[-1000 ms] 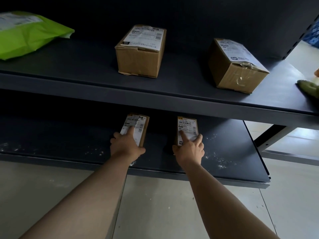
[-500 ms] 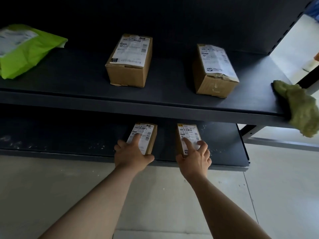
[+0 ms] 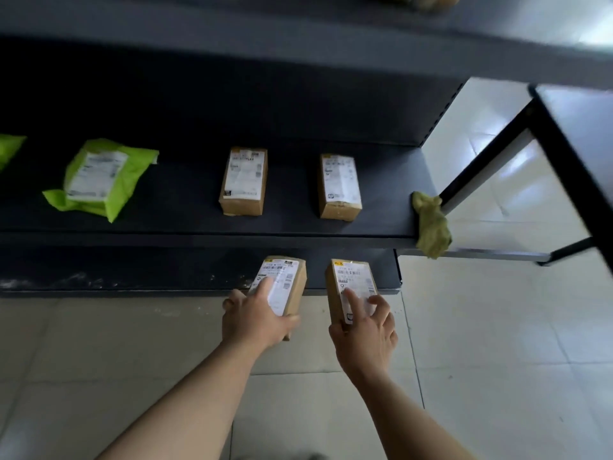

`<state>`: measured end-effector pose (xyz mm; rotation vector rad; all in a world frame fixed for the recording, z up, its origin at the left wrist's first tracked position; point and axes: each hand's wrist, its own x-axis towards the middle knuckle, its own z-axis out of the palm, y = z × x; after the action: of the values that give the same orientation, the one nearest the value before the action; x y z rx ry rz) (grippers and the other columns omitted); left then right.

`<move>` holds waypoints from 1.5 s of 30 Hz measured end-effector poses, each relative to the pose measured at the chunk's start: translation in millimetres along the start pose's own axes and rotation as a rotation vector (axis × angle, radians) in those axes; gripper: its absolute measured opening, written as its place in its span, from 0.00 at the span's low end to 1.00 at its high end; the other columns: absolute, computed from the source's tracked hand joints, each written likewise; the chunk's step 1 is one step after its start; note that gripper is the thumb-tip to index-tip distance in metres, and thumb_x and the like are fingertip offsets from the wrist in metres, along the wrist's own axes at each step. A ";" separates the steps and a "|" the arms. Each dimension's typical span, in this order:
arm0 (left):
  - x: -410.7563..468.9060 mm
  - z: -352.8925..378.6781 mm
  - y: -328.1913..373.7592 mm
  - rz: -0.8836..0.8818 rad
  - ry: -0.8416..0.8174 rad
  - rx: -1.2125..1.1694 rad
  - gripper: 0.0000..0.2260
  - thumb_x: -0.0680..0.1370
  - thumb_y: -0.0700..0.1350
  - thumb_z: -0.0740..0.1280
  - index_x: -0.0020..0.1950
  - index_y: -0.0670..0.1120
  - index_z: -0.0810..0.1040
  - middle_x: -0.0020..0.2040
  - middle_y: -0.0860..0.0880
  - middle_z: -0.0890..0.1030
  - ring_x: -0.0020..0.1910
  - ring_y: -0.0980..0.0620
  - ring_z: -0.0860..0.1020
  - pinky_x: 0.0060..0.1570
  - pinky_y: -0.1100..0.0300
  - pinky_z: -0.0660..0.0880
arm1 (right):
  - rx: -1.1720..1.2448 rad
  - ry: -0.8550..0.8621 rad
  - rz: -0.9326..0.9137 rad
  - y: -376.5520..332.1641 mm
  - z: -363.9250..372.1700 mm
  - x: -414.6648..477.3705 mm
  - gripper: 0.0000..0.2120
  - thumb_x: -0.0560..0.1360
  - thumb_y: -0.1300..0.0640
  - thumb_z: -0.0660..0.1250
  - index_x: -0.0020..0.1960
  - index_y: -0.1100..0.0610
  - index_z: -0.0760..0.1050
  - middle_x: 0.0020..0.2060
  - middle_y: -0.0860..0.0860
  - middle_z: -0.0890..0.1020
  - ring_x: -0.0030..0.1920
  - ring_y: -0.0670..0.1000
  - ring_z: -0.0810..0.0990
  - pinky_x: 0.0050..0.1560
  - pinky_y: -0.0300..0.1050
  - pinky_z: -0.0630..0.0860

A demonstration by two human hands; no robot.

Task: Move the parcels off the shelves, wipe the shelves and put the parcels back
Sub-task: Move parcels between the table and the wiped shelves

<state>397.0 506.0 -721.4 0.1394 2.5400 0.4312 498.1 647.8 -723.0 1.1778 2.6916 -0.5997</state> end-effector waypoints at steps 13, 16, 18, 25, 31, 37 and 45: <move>-158.3 -191.4 114.8 0.168 -0.018 0.028 0.39 0.61 0.68 0.65 0.70 0.67 0.55 0.59 0.45 0.64 0.58 0.43 0.65 0.50 0.55 0.68 | 0.163 0.172 0.139 -35.2 -249.6 -117.7 0.29 0.72 0.46 0.63 0.71 0.37 0.61 0.71 0.52 0.58 0.69 0.56 0.59 0.69 0.53 0.60; -188.8 -215.7 147.0 0.246 -0.003 0.049 0.39 0.62 0.67 0.66 0.71 0.65 0.56 0.60 0.44 0.65 0.59 0.42 0.66 0.52 0.54 0.68 | 0.239 0.241 0.194 -23.7 -294.4 -138.8 0.29 0.72 0.47 0.64 0.71 0.37 0.62 0.72 0.52 0.58 0.72 0.56 0.58 0.70 0.53 0.58; -212.4 -224.5 170.5 0.304 0.003 0.061 0.39 0.63 0.67 0.66 0.72 0.64 0.56 0.60 0.43 0.65 0.58 0.41 0.67 0.54 0.54 0.69 | 0.274 0.279 0.231 -7.5 -322.5 -156.5 0.29 0.72 0.47 0.64 0.71 0.37 0.62 0.72 0.52 0.57 0.72 0.56 0.56 0.71 0.54 0.57; -300.3 -209.5 250.1 0.504 -0.046 0.088 0.39 0.66 0.66 0.66 0.74 0.63 0.53 0.63 0.40 0.64 0.61 0.39 0.66 0.59 0.51 0.67 | 0.262 0.427 0.391 79.7 -393.5 -213.4 0.30 0.71 0.47 0.65 0.71 0.37 0.62 0.70 0.51 0.57 0.69 0.56 0.58 0.68 0.55 0.60; -379.4 -155.6 321.3 0.632 -0.105 0.097 0.40 0.65 0.64 0.65 0.74 0.64 0.53 0.63 0.41 0.65 0.61 0.39 0.66 0.59 0.52 0.67 | 0.278 0.501 0.528 183.4 -429.3 -256.5 0.30 0.71 0.47 0.66 0.71 0.38 0.63 0.69 0.51 0.58 0.69 0.56 0.60 0.70 0.56 0.61; -446.7 -78.1 381.3 0.720 -0.177 0.159 0.41 0.66 0.65 0.66 0.75 0.62 0.53 0.65 0.39 0.64 0.63 0.38 0.66 0.64 0.50 0.65 | 0.256 0.490 0.637 288.5 -442.1 -301.6 0.30 0.71 0.46 0.66 0.72 0.39 0.62 0.68 0.51 0.57 0.68 0.56 0.61 0.69 0.55 0.61; -510.9 37.9 433.3 0.780 -0.282 0.285 0.41 0.66 0.66 0.67 0.75 0.63 0.52 0.66 0.40 0.63 0.64 0.39 0.65 0.66 0.50 0.64 | 0.277 0.402 0.772 392.7 -432.2 -338.6 0.30 0.73 0.45 0.65 0.73 0.40 0.60 0.69 0.51 0.57 0.68 0.56 0.61 0.69 0.55 0.61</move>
<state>851.2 829.3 -348.2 1.2250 2.1668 0.2963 1028.3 839.3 -351.6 2.4426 2.1473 -0.6527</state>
